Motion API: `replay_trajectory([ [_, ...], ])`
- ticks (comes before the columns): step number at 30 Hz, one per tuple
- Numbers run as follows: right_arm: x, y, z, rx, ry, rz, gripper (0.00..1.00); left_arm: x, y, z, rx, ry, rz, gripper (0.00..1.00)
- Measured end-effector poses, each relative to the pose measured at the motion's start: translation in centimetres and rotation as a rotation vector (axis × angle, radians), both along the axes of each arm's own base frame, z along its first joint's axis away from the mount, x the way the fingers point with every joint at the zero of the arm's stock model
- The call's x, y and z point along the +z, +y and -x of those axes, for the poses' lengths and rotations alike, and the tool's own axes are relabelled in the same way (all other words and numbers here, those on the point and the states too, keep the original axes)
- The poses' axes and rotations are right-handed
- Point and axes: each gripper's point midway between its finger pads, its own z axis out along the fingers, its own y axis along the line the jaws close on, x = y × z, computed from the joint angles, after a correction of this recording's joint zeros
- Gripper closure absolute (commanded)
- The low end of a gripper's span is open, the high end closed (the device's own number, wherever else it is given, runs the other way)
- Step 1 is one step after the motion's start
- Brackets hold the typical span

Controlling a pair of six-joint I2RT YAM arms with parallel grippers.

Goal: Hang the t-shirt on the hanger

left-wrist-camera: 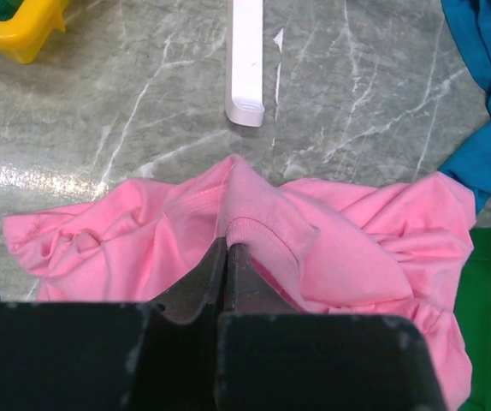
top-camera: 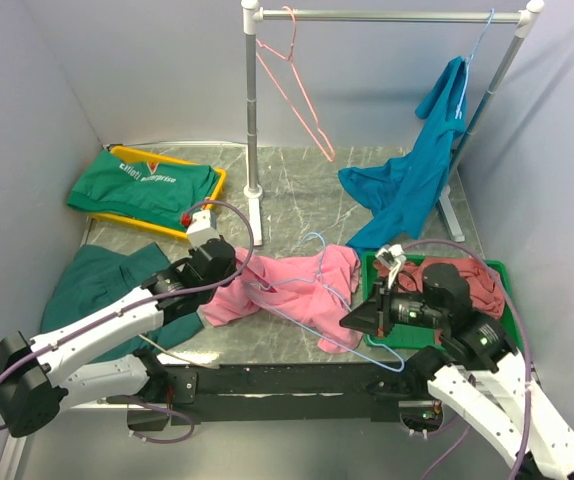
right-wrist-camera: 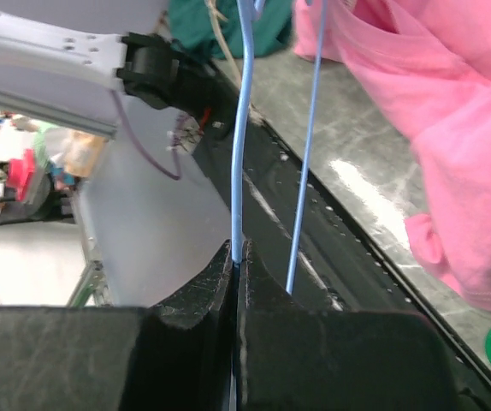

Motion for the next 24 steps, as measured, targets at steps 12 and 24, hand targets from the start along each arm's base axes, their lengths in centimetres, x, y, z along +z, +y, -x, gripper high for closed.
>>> replay_trajectory([
  [12,0.4,1.9,-1.5,0.008,-0.055,0.060,1.00,1.5,-0.3,0.6,-0.060,-0.016,0.007,0.99],
  [24,4.1,1.4,-2.2,-0.031,-0.170,0.028,1.00,0.7,0.1,0.8,-0.065,0.009,-0.037,0.99],
])
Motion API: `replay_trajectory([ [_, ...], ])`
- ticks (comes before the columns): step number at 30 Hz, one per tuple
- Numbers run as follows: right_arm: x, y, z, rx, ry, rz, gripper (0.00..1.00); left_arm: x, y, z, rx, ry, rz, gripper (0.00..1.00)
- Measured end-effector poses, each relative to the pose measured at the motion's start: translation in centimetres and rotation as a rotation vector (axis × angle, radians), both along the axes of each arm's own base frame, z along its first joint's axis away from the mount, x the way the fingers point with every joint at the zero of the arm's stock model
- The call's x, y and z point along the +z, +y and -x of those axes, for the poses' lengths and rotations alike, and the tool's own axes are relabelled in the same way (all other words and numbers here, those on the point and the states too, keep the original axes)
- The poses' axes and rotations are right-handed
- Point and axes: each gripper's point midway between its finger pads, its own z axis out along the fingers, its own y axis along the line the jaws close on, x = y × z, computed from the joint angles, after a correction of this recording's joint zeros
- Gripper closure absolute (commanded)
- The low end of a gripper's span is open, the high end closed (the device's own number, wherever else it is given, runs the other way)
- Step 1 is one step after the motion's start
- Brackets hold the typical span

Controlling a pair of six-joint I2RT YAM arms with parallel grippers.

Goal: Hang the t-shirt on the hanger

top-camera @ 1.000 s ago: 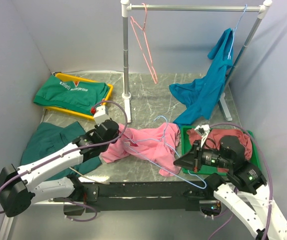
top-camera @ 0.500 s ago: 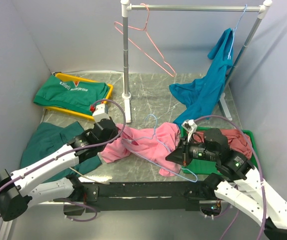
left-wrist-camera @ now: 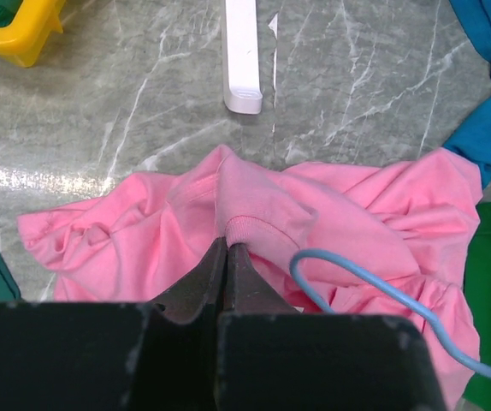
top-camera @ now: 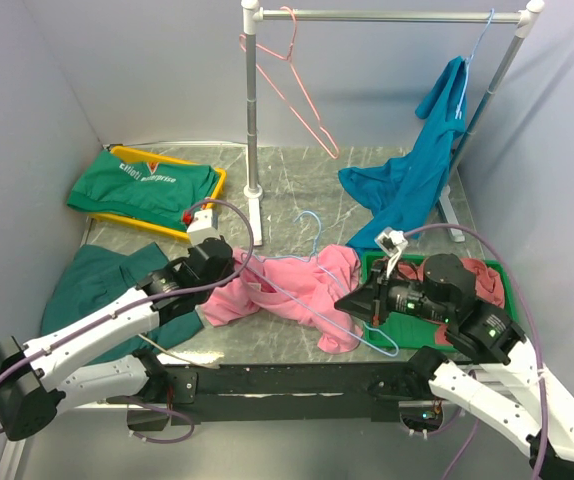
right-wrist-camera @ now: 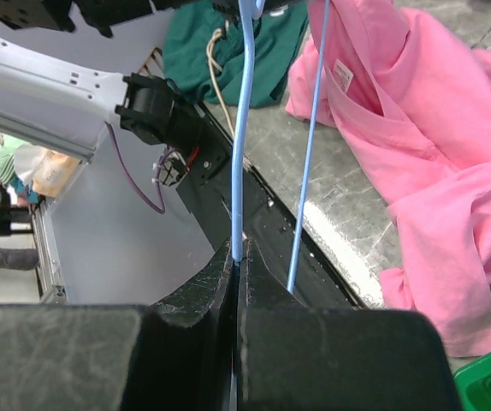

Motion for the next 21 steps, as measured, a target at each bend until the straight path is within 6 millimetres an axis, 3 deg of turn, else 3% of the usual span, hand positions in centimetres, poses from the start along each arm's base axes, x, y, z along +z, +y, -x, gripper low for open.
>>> replay_trajectory([
  [14,-2.5,2.3,-1.3,-0.009,0.005,0.093,1.00,3.2,-0.5,-0.1,-0.041,-0.049,0.024,0.99],
  [21,-3.0,6.3,-1.5,0.073,-0.069,0.110,1.00,6.2,-1.2,0.7,-0.144,-0.086,0.035,0.99],
])
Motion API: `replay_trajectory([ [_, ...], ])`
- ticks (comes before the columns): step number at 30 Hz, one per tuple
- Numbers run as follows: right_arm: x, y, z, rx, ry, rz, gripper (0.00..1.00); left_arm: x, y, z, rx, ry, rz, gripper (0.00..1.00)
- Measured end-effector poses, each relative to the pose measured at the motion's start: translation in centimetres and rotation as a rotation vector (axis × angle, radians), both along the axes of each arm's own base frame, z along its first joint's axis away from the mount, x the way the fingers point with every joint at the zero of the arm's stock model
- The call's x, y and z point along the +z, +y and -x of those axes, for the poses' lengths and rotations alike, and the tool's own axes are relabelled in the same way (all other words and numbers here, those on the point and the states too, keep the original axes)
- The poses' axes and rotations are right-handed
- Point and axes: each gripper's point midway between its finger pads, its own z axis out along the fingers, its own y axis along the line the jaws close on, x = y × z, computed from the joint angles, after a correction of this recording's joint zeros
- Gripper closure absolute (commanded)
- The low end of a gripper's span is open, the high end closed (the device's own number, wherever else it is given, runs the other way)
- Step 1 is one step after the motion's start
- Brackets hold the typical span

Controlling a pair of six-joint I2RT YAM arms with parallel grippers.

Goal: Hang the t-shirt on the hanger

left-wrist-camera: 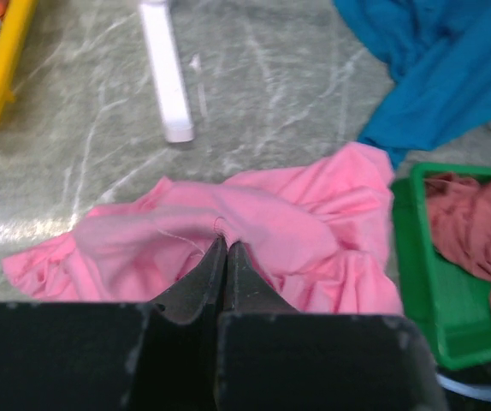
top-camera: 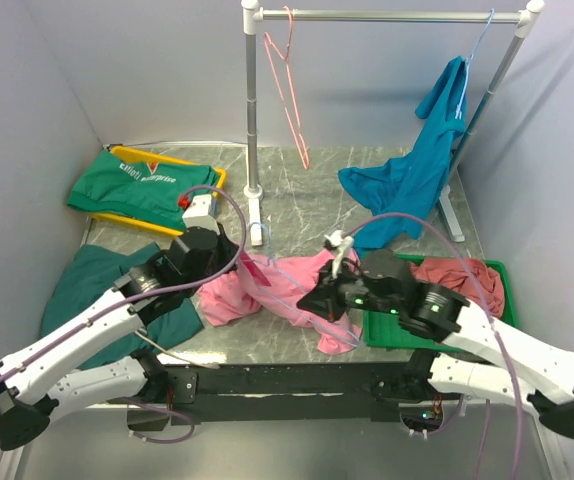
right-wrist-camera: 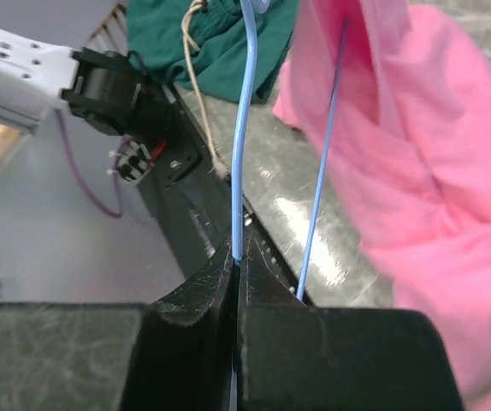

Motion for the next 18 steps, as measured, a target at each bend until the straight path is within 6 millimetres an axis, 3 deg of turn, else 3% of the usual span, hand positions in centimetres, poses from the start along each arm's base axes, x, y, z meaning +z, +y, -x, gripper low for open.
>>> replay_trajectory([
  [6,-0.6,2.5,-2.0,0.011,-0.094,0.008,1.00,4.9,-1.7,1.5,-0.153,-0.100,0.032,0.99],
  [13,-1.3,5.9,-2.7,0.104,-0.146,-0.073,1.00,7.1,-1.8,3.1,-0.236,-0.180,0.020,0.99],
  [18,-2.8,6.7,-4.1,0.120,-0.108,-0.158,1.00,6.7,-1.2,3.1,-0.229,-0.190,-0.002,0.77],
])
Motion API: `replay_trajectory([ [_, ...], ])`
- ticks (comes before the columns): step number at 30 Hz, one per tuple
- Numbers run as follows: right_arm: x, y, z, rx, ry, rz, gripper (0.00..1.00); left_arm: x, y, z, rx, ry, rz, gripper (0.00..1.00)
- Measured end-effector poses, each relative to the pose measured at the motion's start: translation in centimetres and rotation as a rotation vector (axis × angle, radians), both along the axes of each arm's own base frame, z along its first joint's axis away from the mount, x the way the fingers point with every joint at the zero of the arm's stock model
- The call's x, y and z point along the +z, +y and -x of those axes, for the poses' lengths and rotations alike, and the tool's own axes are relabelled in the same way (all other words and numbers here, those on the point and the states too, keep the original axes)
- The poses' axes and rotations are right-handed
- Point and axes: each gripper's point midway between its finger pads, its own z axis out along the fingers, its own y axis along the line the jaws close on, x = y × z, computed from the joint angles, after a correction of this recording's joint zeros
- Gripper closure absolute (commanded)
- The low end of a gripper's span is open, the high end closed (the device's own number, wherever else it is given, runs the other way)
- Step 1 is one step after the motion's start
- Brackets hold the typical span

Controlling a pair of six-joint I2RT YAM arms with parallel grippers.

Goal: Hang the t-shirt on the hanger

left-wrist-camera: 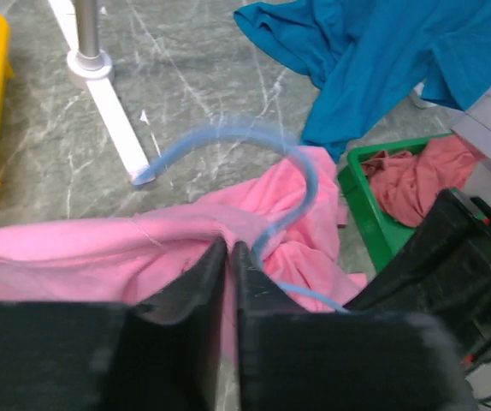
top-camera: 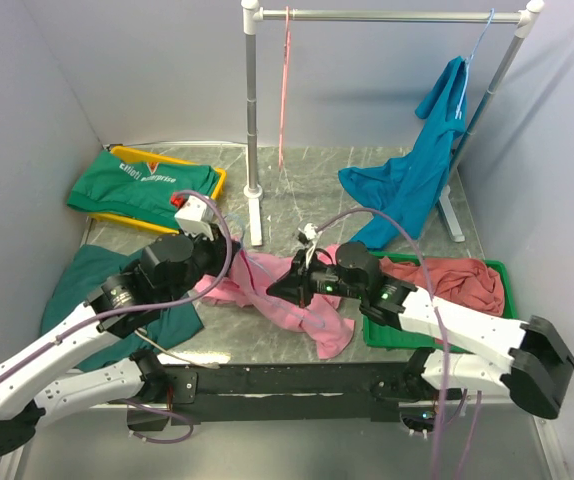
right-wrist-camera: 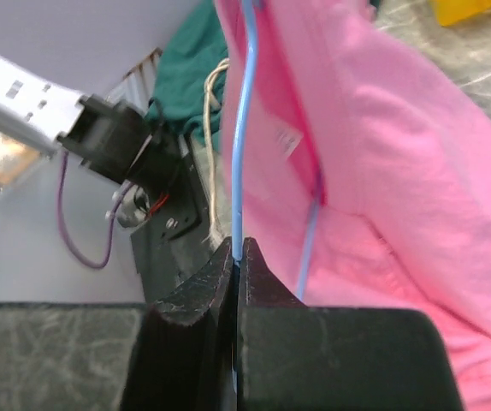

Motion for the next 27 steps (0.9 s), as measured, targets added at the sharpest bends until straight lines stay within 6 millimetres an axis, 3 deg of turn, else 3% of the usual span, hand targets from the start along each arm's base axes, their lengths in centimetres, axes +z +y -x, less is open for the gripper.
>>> replay_trajectory([
  [5,-1.9,0.8,-0.7,0.016,0.045,-0.035,1.00,-2.1,0.4,0.1,0.024,0.025,-0.015,0.49],
  [9,-2.9,1.0,-0.3,0.030,0.066,-0.061,1.00,-2.9,1.1,0.0,0.059,0.034,-0.016,0.50],
  [18,-2.5,1.8,-0.4,0.043,0.067,-0.115,1.00,-1.9,2.3,1.2,0.051,-0.018,0.065,0.48],
  [25,-2.7,2.0,-0.3,0.049,0.075,-0.110,1.00,-3.0,0.0,-0.8,0.059,-0.011,0.036,0.47],
  [27,-2.7,2.0,-0.2,0.052,0.075,-0.109,1.00,-3.9,-0.5,-1.5,0.066,-0.002,0.003,0.52],
])
